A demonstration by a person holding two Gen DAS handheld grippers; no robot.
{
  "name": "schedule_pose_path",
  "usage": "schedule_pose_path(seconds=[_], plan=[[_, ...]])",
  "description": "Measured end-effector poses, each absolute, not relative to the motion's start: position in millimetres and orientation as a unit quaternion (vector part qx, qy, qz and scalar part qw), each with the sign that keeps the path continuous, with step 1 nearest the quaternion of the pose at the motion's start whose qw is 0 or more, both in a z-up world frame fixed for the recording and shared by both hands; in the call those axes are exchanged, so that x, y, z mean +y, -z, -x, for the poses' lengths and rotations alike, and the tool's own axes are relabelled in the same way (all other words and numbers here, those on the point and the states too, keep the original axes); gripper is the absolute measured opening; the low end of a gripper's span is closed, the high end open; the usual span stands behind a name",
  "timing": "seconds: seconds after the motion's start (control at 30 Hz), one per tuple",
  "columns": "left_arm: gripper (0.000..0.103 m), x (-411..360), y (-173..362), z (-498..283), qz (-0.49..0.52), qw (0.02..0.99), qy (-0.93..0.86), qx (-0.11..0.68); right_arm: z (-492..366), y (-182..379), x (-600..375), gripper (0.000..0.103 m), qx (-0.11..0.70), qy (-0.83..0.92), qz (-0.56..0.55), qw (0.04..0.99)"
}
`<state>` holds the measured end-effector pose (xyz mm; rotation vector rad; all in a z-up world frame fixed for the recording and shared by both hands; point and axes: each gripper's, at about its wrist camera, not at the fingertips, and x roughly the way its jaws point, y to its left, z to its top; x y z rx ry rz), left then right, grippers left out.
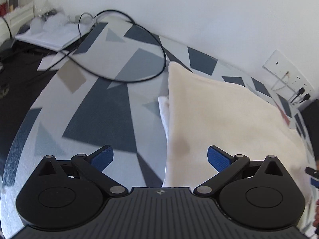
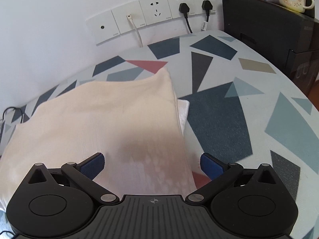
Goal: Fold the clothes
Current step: 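Press the folded jacket bundle flat with both open grippers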
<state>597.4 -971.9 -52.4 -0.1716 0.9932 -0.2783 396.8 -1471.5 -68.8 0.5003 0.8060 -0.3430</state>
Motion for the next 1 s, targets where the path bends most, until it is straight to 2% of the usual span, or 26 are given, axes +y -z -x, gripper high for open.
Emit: schedule_pose_path(seconds=[0.27,0.53,1.0], plan=[[0.103,-1005,72,-624,0.033,0.860,0.139,0.490,-440,83,-1485,0.102,0.398,0.154,-0.223,0.876],[0.103,-1010,86,-647,0.059,0.841,0.148,0.518,-461,95,-1487,0.102,0.410,0.132,-0.211,0.878],[0.103,-1048,92,-658,-0.021,0.841,0.157,0.517,-484,98,-1469,0.102,0.446,0.123,-0.137,0.876]])
